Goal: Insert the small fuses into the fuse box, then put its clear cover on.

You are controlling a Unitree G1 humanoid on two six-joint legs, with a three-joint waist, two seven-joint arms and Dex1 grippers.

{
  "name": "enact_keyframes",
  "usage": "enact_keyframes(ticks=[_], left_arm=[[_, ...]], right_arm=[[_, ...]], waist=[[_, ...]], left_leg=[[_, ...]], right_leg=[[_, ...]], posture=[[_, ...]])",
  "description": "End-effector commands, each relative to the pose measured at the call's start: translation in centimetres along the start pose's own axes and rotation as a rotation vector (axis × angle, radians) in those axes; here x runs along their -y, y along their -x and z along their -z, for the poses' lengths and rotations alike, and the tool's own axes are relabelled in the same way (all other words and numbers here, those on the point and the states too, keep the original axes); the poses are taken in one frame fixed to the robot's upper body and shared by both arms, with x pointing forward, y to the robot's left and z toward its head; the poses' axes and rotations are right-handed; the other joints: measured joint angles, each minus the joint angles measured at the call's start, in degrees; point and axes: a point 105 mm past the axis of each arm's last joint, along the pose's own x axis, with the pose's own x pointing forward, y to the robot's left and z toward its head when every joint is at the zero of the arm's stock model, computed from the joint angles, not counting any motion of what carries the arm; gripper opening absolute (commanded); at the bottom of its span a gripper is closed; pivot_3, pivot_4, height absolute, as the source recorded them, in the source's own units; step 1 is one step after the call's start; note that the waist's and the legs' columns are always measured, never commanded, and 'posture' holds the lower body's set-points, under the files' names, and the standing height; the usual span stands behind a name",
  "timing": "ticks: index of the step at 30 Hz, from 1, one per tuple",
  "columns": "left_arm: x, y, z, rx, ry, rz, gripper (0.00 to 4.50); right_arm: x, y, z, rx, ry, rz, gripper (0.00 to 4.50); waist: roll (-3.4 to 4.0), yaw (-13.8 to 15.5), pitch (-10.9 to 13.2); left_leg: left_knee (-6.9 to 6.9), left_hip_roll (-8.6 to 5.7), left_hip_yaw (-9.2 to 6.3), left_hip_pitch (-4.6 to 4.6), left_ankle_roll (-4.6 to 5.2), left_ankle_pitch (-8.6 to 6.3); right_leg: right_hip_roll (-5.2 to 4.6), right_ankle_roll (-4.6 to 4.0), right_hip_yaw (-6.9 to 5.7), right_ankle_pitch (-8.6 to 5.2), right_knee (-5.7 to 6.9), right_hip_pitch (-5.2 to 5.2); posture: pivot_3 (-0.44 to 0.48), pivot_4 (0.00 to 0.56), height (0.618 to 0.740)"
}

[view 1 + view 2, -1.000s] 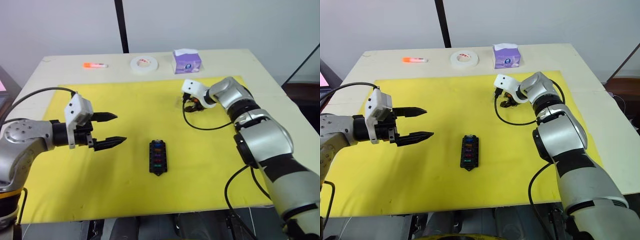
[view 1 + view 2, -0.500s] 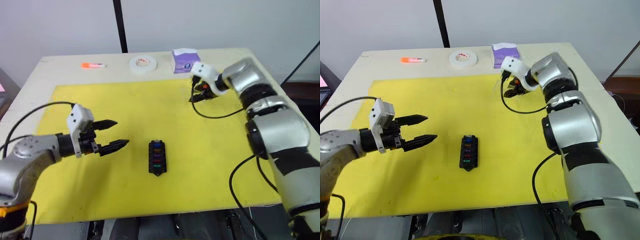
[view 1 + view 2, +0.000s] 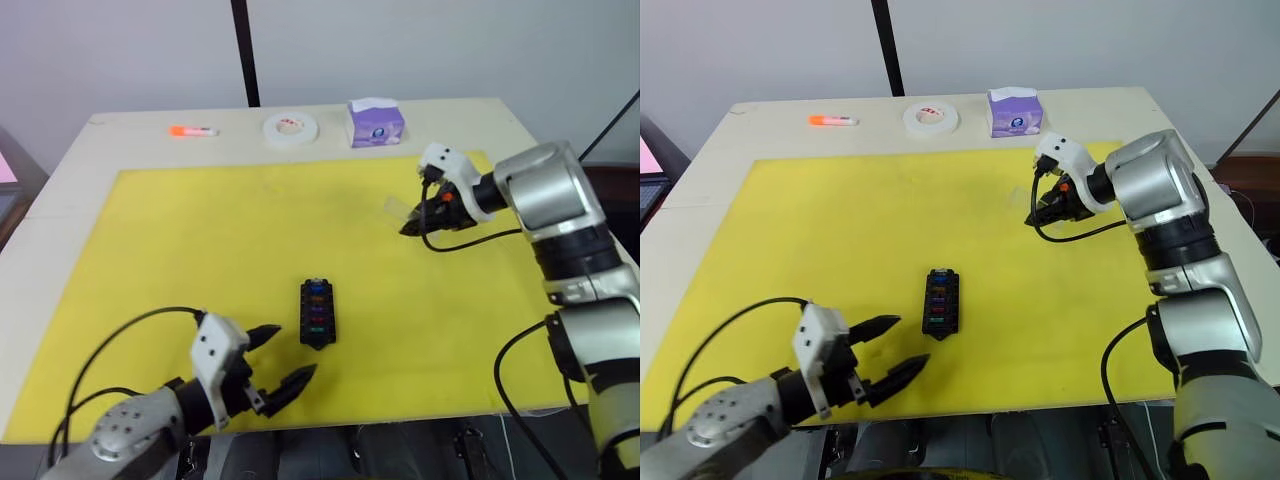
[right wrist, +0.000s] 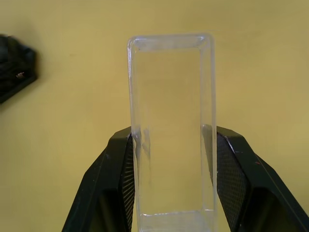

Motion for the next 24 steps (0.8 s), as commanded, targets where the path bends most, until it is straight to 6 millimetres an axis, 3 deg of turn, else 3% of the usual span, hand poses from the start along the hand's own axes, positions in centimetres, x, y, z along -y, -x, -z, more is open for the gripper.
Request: enact_keyframes(ticks=[1,5,11,24], left_arm=[[-0.1,-1.0,0.2,0.026,-0.058,-0.097,4.50],[0.1,-2.2,0.8,0.034,-0.056,-0.175,4.50],[0.8,-4.1,2.9,0.004,0.042,-0.184,4.50],[-1.2,-7.2,5.4,-0.084,0.048,-0.362,4.50]], right_arm=[[-2.6,0.4,-0.5,-0.004,0.038,-0.045,1.89],[-4.2,0.2,0.4,-0.051,0.051,-0.088,1.89],[-4.5,-0.1,0.6,-0.067,0.049,-0.096,1.89],[-4.7,0.4,1.2,-0.076,0.025,-0.085,1.89]], waist=[[0.00,-0.01,0.00],[-0.02,0.02,0.00],[-0.02,0.01,0.00],[-0.01,1.27,-0.02]], left_leg=[[-0.01,0.00,0.00,0.00,0.00,0.00],[0.00,0.00,0.02,-0.04,0.00,-0.01],[0.01,-0.01,0.04,-0.06,0.00,-0.01],[0.14,-0.06,0.02,-0.06,0.00,-0.01]], right_leg=[[0.00,0.00,0.00,0.00,-0.02,0.00],[-0.03,0.00,0.00,0.00,-0.10,0.00],[-0.04,0.00,-0.01,-0.01,-0.13,-0.02],[-0.08,0.08,0.00,-0.05,-0.19,0.07]], posture=[[0.000,0.150,0.740],[0.000,0.150,0.740],[0.000,0.150,0.740],[0.000,0.150,0.740]])
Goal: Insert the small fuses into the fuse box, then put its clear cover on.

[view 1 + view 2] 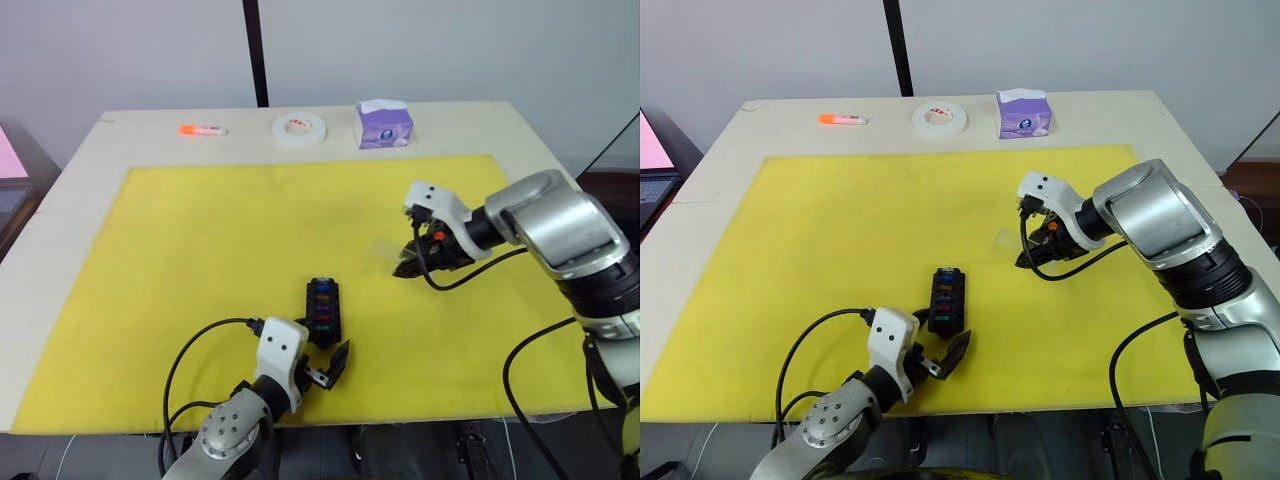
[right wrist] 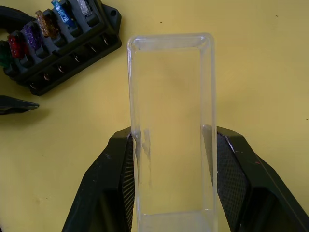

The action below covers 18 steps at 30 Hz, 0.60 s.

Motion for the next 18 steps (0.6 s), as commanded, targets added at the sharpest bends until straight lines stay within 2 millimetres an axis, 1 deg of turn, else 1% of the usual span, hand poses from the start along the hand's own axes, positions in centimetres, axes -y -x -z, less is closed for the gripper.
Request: enact_keyframes(ticks=[1,3,6,7,9,14,18], left_arm=[[-1.4,-0.8,2.4,-0.108,-0.025,-0.079,4.32],[-1.8,-1.2,2.6,-0.117,-0.026,-0.096,3.87],[-2.3,-1.6,2.7,-0.123,-0.022,-0.098,2.86],[-2.4,-1.7,2.7,-0.122,-0.015,-0.101,2.46],[-3.1,-1.7,2.5,-0.118,0.014,-0.112,1.84],[-4.3,-1.5,2.0,-0.115,0.004,-0.100,1.84],[-5.9,-1.0,1.8,-0.125,-0.039,-0.105,1.84]], right_arm=[[-0.2,1.0,-0.5,0.024,0.020,0.023,1.89],[-0.2,1.0,-0.4,0.026,0.010,0.025,1.89],[-0.3,1.1,-0.3,0.031,-0.003,0.032,1.89],[-0.3,1.1,-0.4,0.032,-0.005,0.032,1.89],[-0.2,1.3,-0.3,0.037,-0.013,0.039,1.89],[0.0,1.4,-0.2,0.044,-0.026,0.049,1.89],[-0.1,1.6,0.0,0.048,-0.030,0.050,1.89]], waist=[[0.01,0.08,-0.01],[0.05,0.13,-0.03],[0.07,0.25,-0.05],[0.08,0.27,-0.05],[0.08,0.30,-0.05],[0.08,0.23,-0.05],[0.08,-0.06,-0.05]], left_leg=[[0.01,0.00,-0.02,0.01,0.00,0.00],[0.01,0.00,-0.02,0.01,0.00,0.00],[0.06,-0.01,-0.03,0.03,0.00,0.00],[0.06,-0.01,-0.03,0.04,0.00,0.00],[0.07,0.00,-0.04,0.06,0.00,0.00],[0.07,0.00,-0.04,0.07,-0.01,0.00],[0.04,0.01,-0.05,0.07,0.00,0.00]], right_leg=[[0.01,0.07,0.00,-0.05,0.00,0.01],[0.00,0.07,0.00,-0.04,-0.03,0.02],[0.00,0.07,0.00,-0.04,-0.06,0.08],[0.00,0.07,0.00,-0.04,-0.08,0.09],[0.00,0.07,0.00,-0.04,-0.13,0.08],[0.00,0.06,-0.01,-0.04,-0.20,0.09],[0.02,0.04,-0.01,-0.02,-0.19,0.18]], posture=[[0.000,0.150,0.740],[0.000,0.150,0.740],[0.000,0.150,0.740],[0.000,0.150,0.740],[0.000,0.150,0.740],[0.000,0.150,0.740],[0.000,0.150,0.740]])
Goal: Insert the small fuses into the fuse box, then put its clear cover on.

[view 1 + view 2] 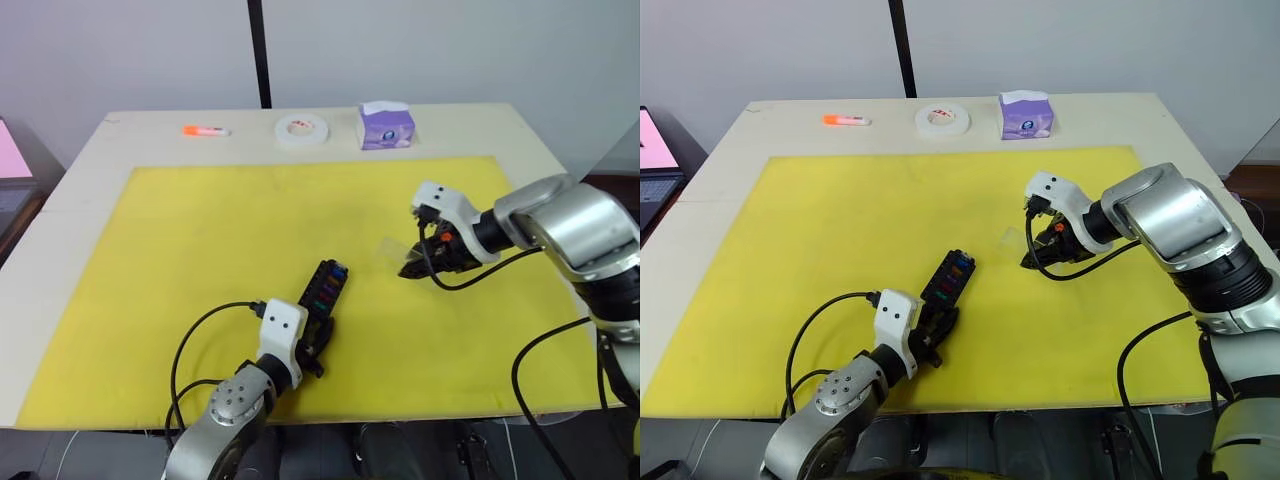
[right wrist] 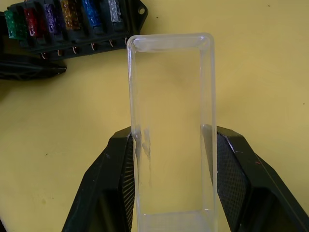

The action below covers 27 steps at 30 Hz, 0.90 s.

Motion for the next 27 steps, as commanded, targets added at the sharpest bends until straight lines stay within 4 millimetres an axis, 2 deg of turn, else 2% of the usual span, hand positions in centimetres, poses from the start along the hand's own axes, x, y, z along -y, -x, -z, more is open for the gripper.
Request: enact_keyframes(ticks=[1,4,8,12,19,23,27], left_arm=[[-4.1,0.8,2.1,-0.106,-0.032,-0.119,1.84],[-4.7,1.3,2.0,-0.102,-0.006,-0.122,2.36],[-5.0,2.0,1.6,-0.097,-0.085,-0.121,3.59],[-6.0,2.7,0.9,-0.055,-0.158,-0.175,3.59],[-6.6,3.6,0.7,-0.006,-0.219,-0.255,3.59],[-6.1,4.7,1.2,0.000,-0.191,-0.259,4.40],[-6.3,5.6,1.1,0.015,-0.222,-0.277,4.48]], right_arm=[[0.0,1.2,-0.6,0.042,0.023,0.028,1.89],[0.1,1.1,-0.5,0.049,0.018,0.034,1.89],[0.0,1.0,-0.4,0.056,0.015,0.031,1.89],[-0.1,1.0,-0.4,0.064,0.017,0.025,1.89],[-0.5,1.0,-0.2,0.062,0.023,0.008,1.89],[-0.8,1.1,-0.2,0.064,0.033,-0.005,1.89],[-2.1,1.0,-0.4,0.075,0.101,-0.075,1.89]], waist=[[0.00,-0.19,0.00],[0.03,-0.46,-0.02],[0.02,-0.73,-0.01],[0.01,-1.98,-0.01],[-0.01,-2.06,0.00],[-0.02,-2.18,0.01],[-0.02,-2.14,0.01]], left_leg=[[-0.01,0.00,-0.01,0.00,0.00,0.00],[-0.06,0.02,0.00,0.04,0.00,0.00],[-0.15,0.06,0.00,0.22,0.00,0.00],[-0.31,0.09,-0.04,0.28,0.00,0.00],[-0.38,0.14,-0.08,0.30,0.02,-0.01],[-0.45,0.15,-0.05,0.30,0.03,-0.02],[-0.61,0.14,-0.03,0.29,0.03,-0.02]], right_leg=[[0.01,-0.01,0.00,0.01,0.01,-0.01],[0.02,-0.05,0.00,0.04,0.04,-0.06],[0.07,-0.07,0.00,0.05,0.10,-0.06],[0.13,-0.10,0.00,0.06,0.11,-0.12],[0.23,-0.18,0.01,0.11,0.18,-0.25],[0.21,-0.18,0.03,0.11,0.17,-0.33],[0.20,-0.18,0.03,0.11,0.12,-0.42]], posture=[[0.000,0.150,0.740],[0.000,0.150,0.740],[0.000,0.150,0.740],[0.000,0.150,0.740],[0.000,0.150,0.740],[0.000,0.150,0.740],[0.000,0.150,0.740]])
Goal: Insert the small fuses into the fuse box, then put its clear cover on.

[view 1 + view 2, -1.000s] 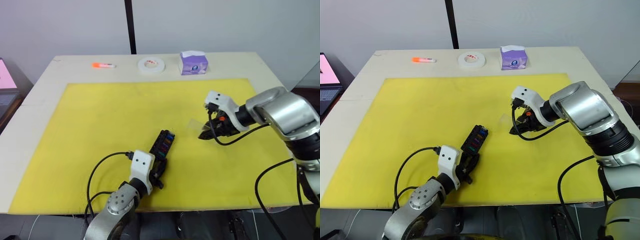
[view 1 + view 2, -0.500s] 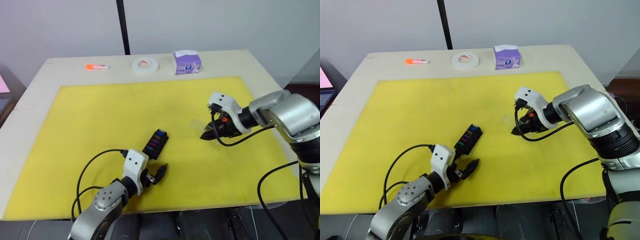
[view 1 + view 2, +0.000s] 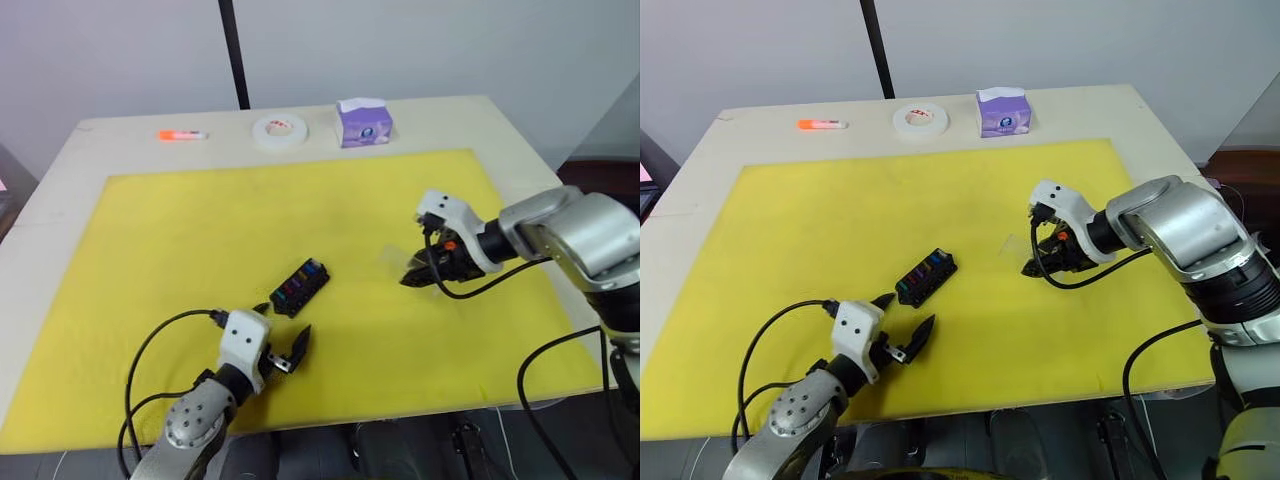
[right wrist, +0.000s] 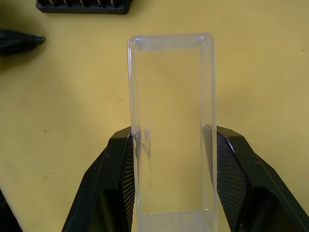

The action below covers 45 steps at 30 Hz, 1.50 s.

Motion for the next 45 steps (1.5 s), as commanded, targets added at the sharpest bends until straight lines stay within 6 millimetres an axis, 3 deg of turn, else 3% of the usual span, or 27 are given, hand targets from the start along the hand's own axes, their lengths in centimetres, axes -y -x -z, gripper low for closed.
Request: enact_keyframes(ticks=[1,6,12,17,23,29,33,45], left_arm=[[-2.5,1.1,1.2,-0.055,-0.056,-0.114,4.48],[-3.2,0.3,-0.1,-0.003,-0.072,-0.097,4.48],[-1.9,-1.6,-0.2,0.001,-0.051,0.019,4.48],[-1.9,-0.8,0.1,-0.011,-0.072,0.065,4.48],[-1.8,0.3,-0.9,0.022,-0.055,0.136,4.48],[-1.3,-0.3,-2.3,0.057,-0.093,0.211,4.48],[-1.9,-1.2,-2.6,0.069,-0.079,0.163,4.48],[-0.1,-2.2,-2.5,0.070,-0.066,0.247,4.48]], right_arm=[[-1.4,1.0,-1.2,0.052,0.103,-0.048,1.89],[-2.0,0.9,-1.3,0.056,0.132,-0.078,1.89],[-1.6,0.8,-1.3,0.060,0.117,-0.057,1.89],[-1.5,1.1,-1.1,0.059,0.096,-0.038,1.89],[-1.8,1.2,-0.9,0.063,0.103,-0.049,1.89],[-2.0,1.0,-0.7,0.053,0.126,-0.046,1.89],[-1.9,1.0,-0.7,0.050,0.124,-0.040,1.89],[-2.3,1.2,-0.4,0.036,0.154,-0.040,1.89]], waist=[[0.00,0.04,0.00],[-0.08,0.34,0.05],[-0.07,0.49,0.04],[-0.07,0.87,0.04],[-0.06,1.08,0.04],[-0.07,1.84,0.04],[-0.07,1.92,0.04],[-0.07,1.94,0.04]], left_leg=[[-0.02,0.00,0.00,0.00,0.00,0.00],[-0.02,-0.01,0.01,0.00,-0.01,-0.01],[-0.02,-0.04,0.09,-0.06,-0.02,-0.01],[0.07,-0.11,0.19,-0.39,-0.02,-0.01],[-0.04,-0.05,0.17,-0.59,0.06,-0.05],[-0.03,-0.03,0.14,-0.60,0.09,-0.06],[0.27,-0.05,0.14,-0.80,0.09,-0.06],[0.45,-0.06,0.11,-0.87,0.09,-0.06]], right_leg=[[0.00,0.00,0.00,0.00,-0.02,0.00],[-0.04,0.00,-0.01,-0.01,-0.10,0.00],[-0.17,-0.02,-0.03,0.02,-0.73,0.13],[-0.34,-0.30,-0.01,0.20,-0.86,0.22],[-0.19,-0.30,-0.04,0.24,-0.80,-0.04],[-0.14,-0.28,-0.08,0.23,-0.76,-0.08],[-0.19,-0.28,-0.08,0.24,-0.77,-0.05],[-0.17,-0.03,-0.07,0.43,-0.77,-0.04]], posture=[[0.000,0.150,0.740],[0.000,0.150,0.740],[0.000,0.150,0.740],[0.000,0.150,0.740],[0.000,0.150,0.740],[0.000,0.150,0.740],[0.000,0.150,0.740],[0.000,0.150,0.740]])
